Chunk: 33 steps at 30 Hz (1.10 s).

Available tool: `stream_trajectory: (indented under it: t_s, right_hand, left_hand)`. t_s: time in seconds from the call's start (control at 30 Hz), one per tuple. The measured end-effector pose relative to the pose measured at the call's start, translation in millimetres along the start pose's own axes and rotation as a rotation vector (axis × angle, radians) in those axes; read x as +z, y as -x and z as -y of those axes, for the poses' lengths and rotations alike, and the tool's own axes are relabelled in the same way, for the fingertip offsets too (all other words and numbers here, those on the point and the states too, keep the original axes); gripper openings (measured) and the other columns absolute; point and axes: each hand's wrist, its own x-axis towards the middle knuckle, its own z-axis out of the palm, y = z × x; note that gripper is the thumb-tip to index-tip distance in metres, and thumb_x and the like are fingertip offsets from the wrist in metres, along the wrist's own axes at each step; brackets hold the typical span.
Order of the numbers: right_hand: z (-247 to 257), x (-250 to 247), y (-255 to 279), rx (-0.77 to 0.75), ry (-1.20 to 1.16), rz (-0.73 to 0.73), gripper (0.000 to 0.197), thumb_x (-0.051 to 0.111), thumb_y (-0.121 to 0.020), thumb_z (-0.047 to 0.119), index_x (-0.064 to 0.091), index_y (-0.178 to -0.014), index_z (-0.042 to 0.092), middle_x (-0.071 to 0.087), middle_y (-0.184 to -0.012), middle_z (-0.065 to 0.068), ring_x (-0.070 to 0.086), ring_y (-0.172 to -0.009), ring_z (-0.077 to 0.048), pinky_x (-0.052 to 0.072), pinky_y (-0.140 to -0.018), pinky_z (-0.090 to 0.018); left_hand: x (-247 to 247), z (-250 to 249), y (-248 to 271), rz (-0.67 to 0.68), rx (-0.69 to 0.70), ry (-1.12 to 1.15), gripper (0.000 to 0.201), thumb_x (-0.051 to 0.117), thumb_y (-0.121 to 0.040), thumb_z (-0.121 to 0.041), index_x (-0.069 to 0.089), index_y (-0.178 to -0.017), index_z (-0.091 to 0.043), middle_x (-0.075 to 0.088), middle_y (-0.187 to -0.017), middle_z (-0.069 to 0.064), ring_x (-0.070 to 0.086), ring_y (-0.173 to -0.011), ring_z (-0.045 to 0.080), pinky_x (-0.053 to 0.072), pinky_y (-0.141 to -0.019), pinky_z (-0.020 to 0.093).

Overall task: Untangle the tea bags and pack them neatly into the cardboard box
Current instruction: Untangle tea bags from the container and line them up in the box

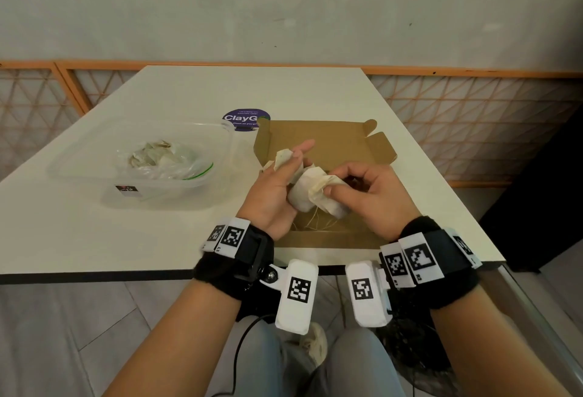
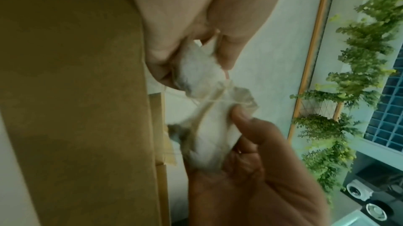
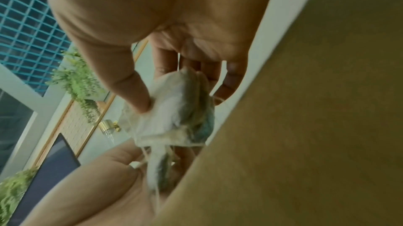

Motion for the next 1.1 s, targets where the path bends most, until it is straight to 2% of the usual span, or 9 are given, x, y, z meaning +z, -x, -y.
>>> stream_trajectory:
  t_s: [0.13,0.2,0.33,0.5,0.6,0.73,0.87,1.0,1.1]
  right_hand:
    - [5.7,-7.7,0.1,-0.041,-0.016,0.006,0.012,0.067,-0.080,0.007,0.065,-0.072,0.016,0.060,-0.062,0.010,0.054,-0.060,-0.001,0.043,-0.057,-0.011]
    - [2.7,-8.3,-3.8,-0.043,-0.047,-0.038,0.012,0.066,-0.079,0.005,0.063,-0.070,0.013,0.059,-0.061,0.006,0.052,-0.058,-0.002,0.043,-0.055,-0.012]
    - [-11.6,-6.3,-7.3,-0.005,-0.222,-0.115,0.018,0.066,-0.063,0.028,0.063,-0.065,0.010,0.057,-0.063,-0.013,0.053,-0.060,-0.023,0.044,-0.059,-0.029]
    - [-24.1,-7.6,-8.1,-0.032,-0.340,-0.118,0.011,0.062,-0.061,0.022,0.060,-0.058,0.012,0.053,-0.058,-0.012,0.047,-0.057,-0.024,0.040,-0.063,-0.030]
    - [-24.5,-9.5,-7.5,-0.041,-0.380,-0.093,0.006,0.060,-0.058,0.021,0.061,-0.054,0.016,0.053,-0.056,-0.004,0.048,-0.054,-0.017,0.042,-0.054,-0.023]
    - [-24.8,-8.4,-6.9,-0.019,-0.359,-0.085,0.007,0.062,-0.059,0.019,0.063,-0.053,0.019,0.055,-0.056,0.001,0.049,-0.058,-0.013,0.042,-0.056,-0.023]
    - [-25.3,-4.9,-7.8,0.020,-0.302,-0.167,0.012,0.067,-0.060,0.030,0.065,-0.057,0.018,0.056,-0.062,-0.002,0.050,-0.064,-0.014,0.043,-0.060,-0.023]
    - [-25.2,-5.2,-8.7,0.025,-0.309,-0.237,0.008,0.064,-0.068,0.018,0.067,-0.061,0.018,0.061,-0.062,0.002,0.055,-0.065,-0.012,0.047,-0.063,-0.022]
    - [-24.8,-5.6,-8.8,0.009,-0.306,-0.239,0.014,0.063,-0.070,0.016,0.069,-0.059,0.023,0.064,-0.063,0.007,0.058,-0.067,-0.008,0.049,-0.066,-0.020]
  left_hand:
    - [4.7,1.2,1.2,-0.003,0.016,-0.142,0.026,0.043,-0.098,-0.022,0.065,-0.112,-0.021,0.052,-0.091,-0.001,0.054,-0.085,0.010,0.047,-0.068,0.023]
    - [5.2,-1.3,3.3,0.027,-0.016,-0.094,0.033,0.036,-0.097,-0.020,0.066,-0.110,-0.017,0.052,-0.090,0.001,0.054,-0.085,0.013,0.046,-0.072,0.026]
    - [4.3,-3.7,5.9,0.054,-0.036,-0.015,0.043,0.028,-0.091,-0.017,0.067,-0.106,-0.011,0.059,-0.084,0.005,0.057,-0.081,0.017,0.044,-0.072,0.030]
    - [11.4,3.9,4.3,-0.050,0.033,-0.243,0.032,0.039,-0.094,0.001,0.064,-0.110,-0.013,0.056,-0.095,0.003,0.049,-0.071,0.011,0.041,-0.049,0.017]
    - [12.1,10.2,3.1,-0.116,0.097,-0.339,0.022,0.057,-0.089,0.000,0.064,-0.103,-0.015,0.060,-0.096,0.003,0.054,-0.072,0.009,0.044,-0.052,0.016]
    - [12.0,13.4,2.3,-0.152,0.111,-0.394,0.011,0.062,-0.088,-0.006,0.069,-0.090,-0.014,0.063,-0.085,0.006,0.053,-0.074,0.015,0.043,-0.059,0.022]
    - [14.1,12.8,3.4,-0.126,0.071,-0.415,0.011,0.061,-0.089,-0.009,0.070,-0.095,-0.008,0.062,-0.077,0.006,0.055,-0.067,0.012,0.046,-0.062,0.024]
    - [14.5,14.0,0.4,-0.176,0.069,-0.408,0.017,0.061,-0.090,-0.013,0.071,-0.102,-0.008,0.068,-0.085,0.004,0.061,-0.074,0.011,0.052,-0.069,0.025]
    - [13.5,14.1,-2.0,-0.212,0.074,-0.416,0.023,0.062,-0.090,-0.014,0.070,-0.109,-0.004,0.066,-0.074,-0.003,0.059,-0.060,0.003,0.049,-0.056,0.019]
